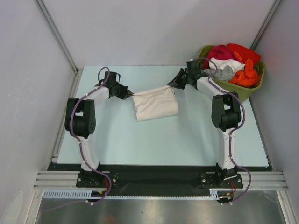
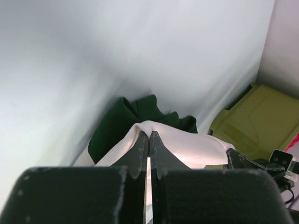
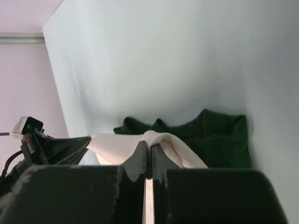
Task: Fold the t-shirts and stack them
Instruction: Fold the tshirt
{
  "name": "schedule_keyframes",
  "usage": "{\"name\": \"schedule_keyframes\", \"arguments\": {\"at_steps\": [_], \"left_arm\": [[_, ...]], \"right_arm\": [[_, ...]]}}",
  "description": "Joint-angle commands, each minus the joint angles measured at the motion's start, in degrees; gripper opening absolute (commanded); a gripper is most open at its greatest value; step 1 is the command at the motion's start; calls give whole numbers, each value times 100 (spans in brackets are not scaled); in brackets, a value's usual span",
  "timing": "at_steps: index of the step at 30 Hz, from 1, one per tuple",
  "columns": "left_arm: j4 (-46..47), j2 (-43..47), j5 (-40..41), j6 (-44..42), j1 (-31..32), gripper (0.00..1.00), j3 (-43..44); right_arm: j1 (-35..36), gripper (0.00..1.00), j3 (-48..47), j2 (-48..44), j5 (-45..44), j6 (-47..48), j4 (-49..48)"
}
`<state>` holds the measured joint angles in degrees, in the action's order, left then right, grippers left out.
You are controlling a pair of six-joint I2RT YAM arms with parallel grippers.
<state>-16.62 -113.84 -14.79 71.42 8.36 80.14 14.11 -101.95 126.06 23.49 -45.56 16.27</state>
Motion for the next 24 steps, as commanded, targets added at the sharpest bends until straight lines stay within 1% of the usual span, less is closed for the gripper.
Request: {"name": "schedule_keyframes", "arguments": {"at_steps": [1,5,9,16,21,24], "left_arm": [[159,-305,-147,-155,-150,0,379],[168,-595,-297,-102,-186,0,590],[-16,-885,-367,-233,-194,0,1021],[-78,-859,-200,-277,-274,0,1047],[-166,-1183,-393,-409,-282,0,1460],[-262,-1289,-393,-515,-282,0,1689]], "right_arm": [[-110,0,-422,295,-90,152,174],[-101,2,-466,402,-186,267,227],[-101,3,-483,524,-222,337,254],[-101,6,-651,727,-291,530,412],[-101,11,-922,841,-450,768,631],[-101,11,-1125,955,-485,847,780]]}}
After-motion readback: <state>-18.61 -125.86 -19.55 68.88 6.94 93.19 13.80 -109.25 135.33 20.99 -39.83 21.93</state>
